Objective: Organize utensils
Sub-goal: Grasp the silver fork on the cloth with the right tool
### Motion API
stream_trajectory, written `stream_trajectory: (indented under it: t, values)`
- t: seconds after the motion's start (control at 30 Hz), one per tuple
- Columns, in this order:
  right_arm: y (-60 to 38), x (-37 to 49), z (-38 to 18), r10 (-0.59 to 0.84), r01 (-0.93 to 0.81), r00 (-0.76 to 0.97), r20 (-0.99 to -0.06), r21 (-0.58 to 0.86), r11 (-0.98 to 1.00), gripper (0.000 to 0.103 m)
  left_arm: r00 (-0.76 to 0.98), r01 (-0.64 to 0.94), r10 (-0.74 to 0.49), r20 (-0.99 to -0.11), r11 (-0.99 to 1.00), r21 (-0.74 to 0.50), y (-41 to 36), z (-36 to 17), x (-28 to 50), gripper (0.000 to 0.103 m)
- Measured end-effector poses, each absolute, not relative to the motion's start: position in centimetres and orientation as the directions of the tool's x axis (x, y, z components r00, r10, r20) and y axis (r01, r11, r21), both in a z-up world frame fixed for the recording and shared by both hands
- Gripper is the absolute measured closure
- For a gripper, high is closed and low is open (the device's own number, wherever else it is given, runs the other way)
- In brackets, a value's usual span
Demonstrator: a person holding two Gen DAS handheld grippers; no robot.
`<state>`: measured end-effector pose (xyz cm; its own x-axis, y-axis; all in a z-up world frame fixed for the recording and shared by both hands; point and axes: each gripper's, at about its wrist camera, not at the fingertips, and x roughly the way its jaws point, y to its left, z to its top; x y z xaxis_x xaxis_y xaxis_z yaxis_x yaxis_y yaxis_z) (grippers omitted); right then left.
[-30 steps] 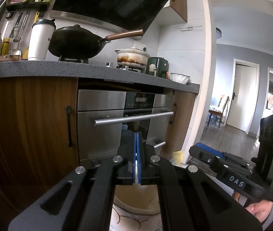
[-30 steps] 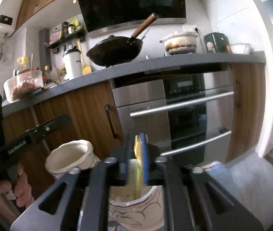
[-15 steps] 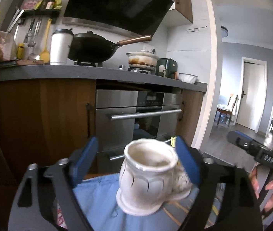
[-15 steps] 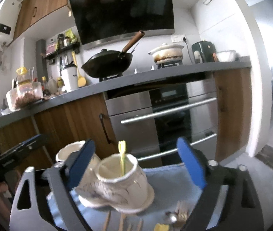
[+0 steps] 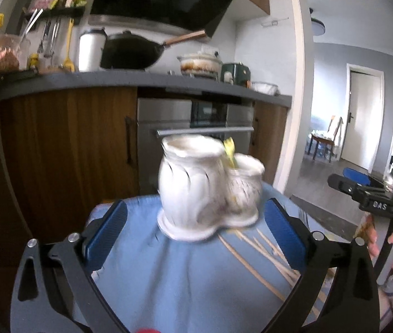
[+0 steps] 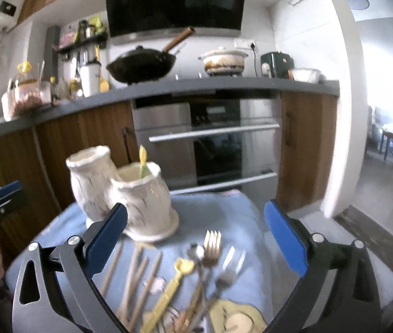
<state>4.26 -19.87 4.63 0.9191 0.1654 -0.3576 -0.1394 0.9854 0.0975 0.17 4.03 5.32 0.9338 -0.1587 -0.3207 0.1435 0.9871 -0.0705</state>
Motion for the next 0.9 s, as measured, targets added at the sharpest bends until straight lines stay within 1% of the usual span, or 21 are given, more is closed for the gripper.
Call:
stream_trajectory:
  t: [0.13, 0.27, 0.37, 0.5, 0.67, 0.77, 0.8, 0.9]
  values:
    - [-20.3, 4.1, 2.5, 0.136, -0.114, 0.894, -0.427, 0.078, 0.99, 0.005, 0.907, 0.173, -0.181, -0.38, 0.983, -0.055, 2.4, 3.0, 0.0, 0.005]
    - [-20.6, 4.3, 0.5, 0.119, -0.093, 0.861, -0.494, 0.077, 0.993, 0.005, 0.895, 0.183, -0.175, -0.411, 0.983, -0.019, 1.2, 1.5, 0.0, 0.006]
    - [-20.7, 4.8, -0.6, 0.096, -0.071, 0.837, -0.538, 0.067, 0.995, 0.005, 0.881, 0.193, -0.184, -0.435, 0.981, -0.024, 0.9, 0.4, 0.2, 0.005]
    - [-21.1, 5.3, -0.9, 0.079, -0.056, 0.824, -0.561, 0.06, 0.997, 0.005, 0.869, 0.186, -0.178, -0.462, 0.982, -0.029, 1.0, -0.5, 0.9, 0.005]
    - [-21.6, 7.1, -1.3, 0.045, -0.058, 0.798, -0.601, -0.003, 0.998, 0.007, 0.861, 0.183, -0.174, -0.478, 0.983, -0.028, 1.1, -1.0, 1.5, 0.005]
    - [-21.9, 8.2, -1.6, 0.061, -0.078, 0.782, -0.62, 0.0, 0.997, 0.008, 0.853, 0.184, -0.174, -0.491, 0.983, -0.029, 1.1, -1.3, 1.8, 0.006]
    - [-22.0, 8.5, -1.7, 0.068, -0.084, 0.775, -0.628, 0.005, 0.996, 0.01, 0.852, 0.184, -0.174, -0.494, 0.982, -0.028, 1.0, -1.3, 1.9, 0.006]
    - [-22.5, 9.6, -2.0, 0.088, -0.097, 0.747, -0.659, 0.023, 0.995, 0.027, 0.852, 0.185, -0.175, -0.493, 0.982, -0.028, 1.0, -1.3, 1.9, 0.006]
